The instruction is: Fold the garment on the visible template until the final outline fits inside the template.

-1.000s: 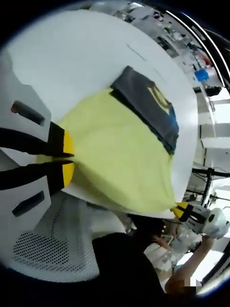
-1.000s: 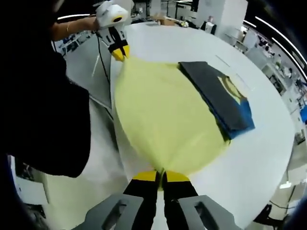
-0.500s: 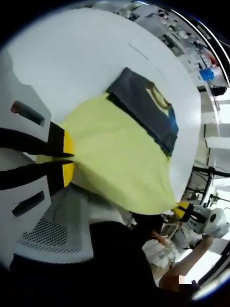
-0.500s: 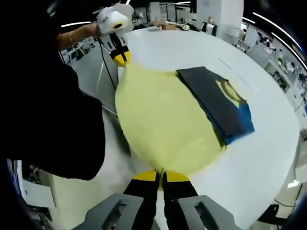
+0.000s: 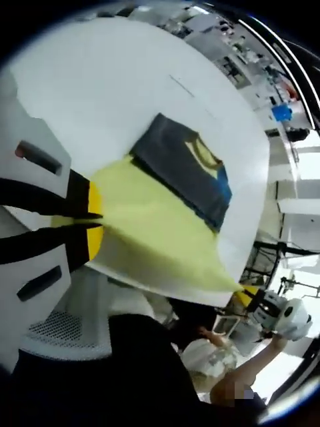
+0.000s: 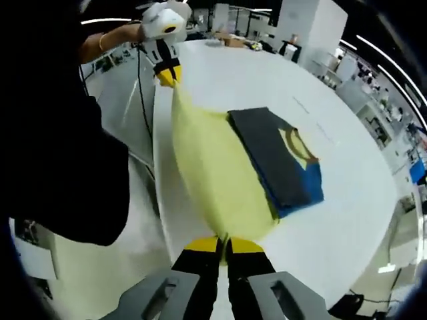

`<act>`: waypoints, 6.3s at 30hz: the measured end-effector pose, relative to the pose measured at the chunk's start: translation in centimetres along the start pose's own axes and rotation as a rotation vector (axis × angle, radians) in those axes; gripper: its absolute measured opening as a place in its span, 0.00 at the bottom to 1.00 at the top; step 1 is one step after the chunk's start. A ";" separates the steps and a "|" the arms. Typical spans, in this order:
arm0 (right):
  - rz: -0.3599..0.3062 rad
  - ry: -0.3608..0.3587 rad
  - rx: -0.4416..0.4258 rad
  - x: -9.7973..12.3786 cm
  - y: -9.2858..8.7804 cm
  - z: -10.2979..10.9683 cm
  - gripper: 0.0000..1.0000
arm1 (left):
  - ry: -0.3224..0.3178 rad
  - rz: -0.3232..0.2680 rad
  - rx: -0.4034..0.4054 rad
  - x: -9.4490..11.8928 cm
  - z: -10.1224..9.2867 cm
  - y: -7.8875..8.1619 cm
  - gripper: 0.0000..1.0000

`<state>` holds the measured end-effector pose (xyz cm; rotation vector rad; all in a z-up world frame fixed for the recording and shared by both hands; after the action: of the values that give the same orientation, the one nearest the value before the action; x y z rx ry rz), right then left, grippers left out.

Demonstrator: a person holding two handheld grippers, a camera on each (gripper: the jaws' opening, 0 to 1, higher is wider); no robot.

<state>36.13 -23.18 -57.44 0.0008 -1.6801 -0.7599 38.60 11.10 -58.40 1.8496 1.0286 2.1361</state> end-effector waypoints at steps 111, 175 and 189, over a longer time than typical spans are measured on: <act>-0.030 -0.365 -0.092 -18.0 1.9 -23.7 0.14 | 0.302 -0.104 -0.106 -16.2 24.3 1.9 0.12; -0.248 -0.104 -0.635 -11.3 1.2 -12.1 0.61 | 0.202 -0.339 0.288 -10.2 13.2 -2.1 0.58; -0.193 -0.147 -0.662 -11.7 -2.7 -9.6 0.53 | 0.215 -0.296 0.328 -11.4 10.8 -4.5 0.45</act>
<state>46.65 -25.19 -68.44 -0.3670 -1.5056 -1.4626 49.73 12.99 -70.21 1.4793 1.6711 2.1149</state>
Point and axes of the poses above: the point that each gripper's makers call its tool centre point, and the gripper's own axes: x roughly backward along the fingers, z roughly to its left, y roughly out of its top, the point moved 7 cm from there along x, roughly backward along the fingers, and after that the axes turned 6 degrees about -x, right-handed, at the moved point
